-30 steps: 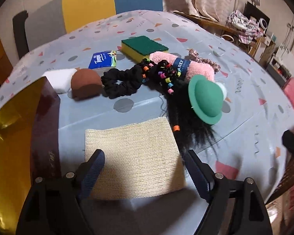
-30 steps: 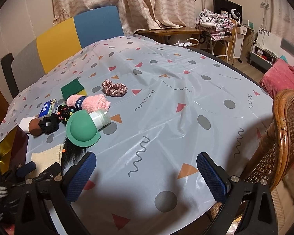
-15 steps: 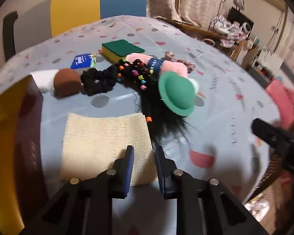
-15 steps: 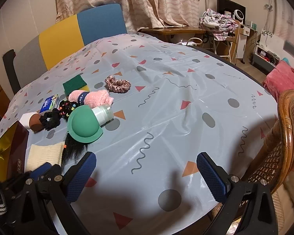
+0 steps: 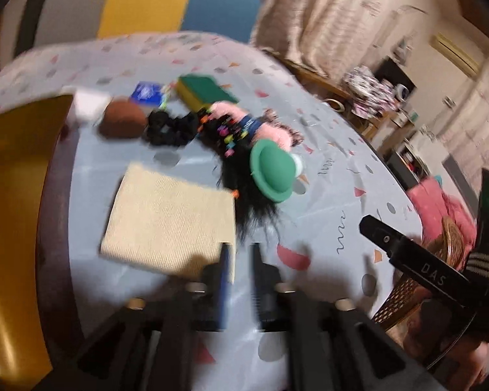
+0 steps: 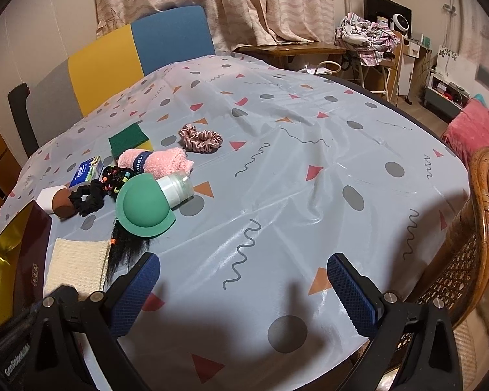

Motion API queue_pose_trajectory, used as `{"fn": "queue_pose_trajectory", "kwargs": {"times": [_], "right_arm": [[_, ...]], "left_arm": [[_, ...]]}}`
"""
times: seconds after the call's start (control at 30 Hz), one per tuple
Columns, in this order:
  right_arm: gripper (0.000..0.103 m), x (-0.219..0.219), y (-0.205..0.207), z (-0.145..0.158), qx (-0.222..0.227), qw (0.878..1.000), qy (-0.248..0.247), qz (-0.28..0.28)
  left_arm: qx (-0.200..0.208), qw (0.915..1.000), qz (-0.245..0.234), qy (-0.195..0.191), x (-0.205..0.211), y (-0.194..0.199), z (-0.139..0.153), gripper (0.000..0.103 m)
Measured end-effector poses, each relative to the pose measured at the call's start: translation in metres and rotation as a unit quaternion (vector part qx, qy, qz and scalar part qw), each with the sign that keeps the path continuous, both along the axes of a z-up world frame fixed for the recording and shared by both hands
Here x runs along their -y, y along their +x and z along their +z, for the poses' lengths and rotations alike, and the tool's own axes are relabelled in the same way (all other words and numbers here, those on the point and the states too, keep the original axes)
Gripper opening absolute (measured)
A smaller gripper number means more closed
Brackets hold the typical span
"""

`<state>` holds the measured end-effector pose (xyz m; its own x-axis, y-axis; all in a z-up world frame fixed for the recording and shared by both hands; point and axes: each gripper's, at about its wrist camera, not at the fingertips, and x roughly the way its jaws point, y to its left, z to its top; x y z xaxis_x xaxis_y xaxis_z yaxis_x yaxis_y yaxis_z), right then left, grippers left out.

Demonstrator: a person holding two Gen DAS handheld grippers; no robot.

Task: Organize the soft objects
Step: 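Grasp the beige knitted cloth edge with the left gripper and lift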

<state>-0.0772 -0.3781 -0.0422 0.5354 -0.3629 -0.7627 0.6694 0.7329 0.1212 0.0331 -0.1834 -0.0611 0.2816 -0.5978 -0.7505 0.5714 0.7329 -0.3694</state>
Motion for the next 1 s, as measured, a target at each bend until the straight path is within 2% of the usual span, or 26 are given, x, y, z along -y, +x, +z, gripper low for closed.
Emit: {"fn": "queue_pose_trajectory", "kwargs": {"times": [0.07, 0.17, 0.33, 0.43, 0.6, 0.7, 0.83, 0.9, 0.93, 1.0], "right_arm": [[0.103, 0.0, 0.0, 0.0, 0.001, 1.0, -0.001, 0.001], [0.103, -0.001, 0.0, 0.001, 0.002, 1.0, -0.001, 0.002], [0.103, 0.0, 0.0, 0.001, 0.003, 1.0, 0.002, 0.0], [0.103, 0.0, 0.0, 0.001, 0.004, 1.0, 0.003, 0.001], [0.103, 0.001, -0.001, 0.003, 0.007, 1.0, 0.005, -0.001], [0.103, 0.002, -0.001, 0.002, 0.006, 1.0, 0.009, -0.003], [0.103, 0.002, 0.0, 0.0, 0.004, 1.0, 0.013, -0.001], [0.103, 0.001, 0.0, 0.0, 0.004, 1.0, 0.014, 0.0], [0.103, 0.001, 0.0, 0.0, 0.003, 1.0, 0.014, 0.001], [0.103, 0.001, 0.0, 0.0, 0.004, 1.0, 0.014, 0.0]], "left_arm": [[-0.041, 0.9988, 0.029, 0.004, -0.005, 0.0, -0.008, 0.054], [-0.082, 0.9952, 0.053, 0.0, -0.009, -0.001, -0.015, 0.058], [-0.124, 0.9886, 0.077, -0.036, -0.008, 0.005, -0.021, 0.058], [-0.15, 0.9809, 0.1, -0.074, -0.007, 0.016, -0.026, 0.057], [-0.144, 0.9722, 0.131, -0.13, -0.012, 0.032, -0.023, 0.056], [-0.148, 0.9587, 0.16, -0.182, -0.022, 0.039, -0.022, 0.055], [-0.144, 0.9595, 0.165, -0.177, -0.018, 0.052, -0.024, 0.055], [-0.149, 0.9556, 0.168, -0.191, -0.019, 0.056, -0.026, 0.052], [-0.156, 0.9539, 0.168, -0.194, -0.018, 0.058, -0.027, 0.052], [-0.191, 0.9498, 0.18, -0.17, -0.022, 0.057, -0.033, 0.047]]}}
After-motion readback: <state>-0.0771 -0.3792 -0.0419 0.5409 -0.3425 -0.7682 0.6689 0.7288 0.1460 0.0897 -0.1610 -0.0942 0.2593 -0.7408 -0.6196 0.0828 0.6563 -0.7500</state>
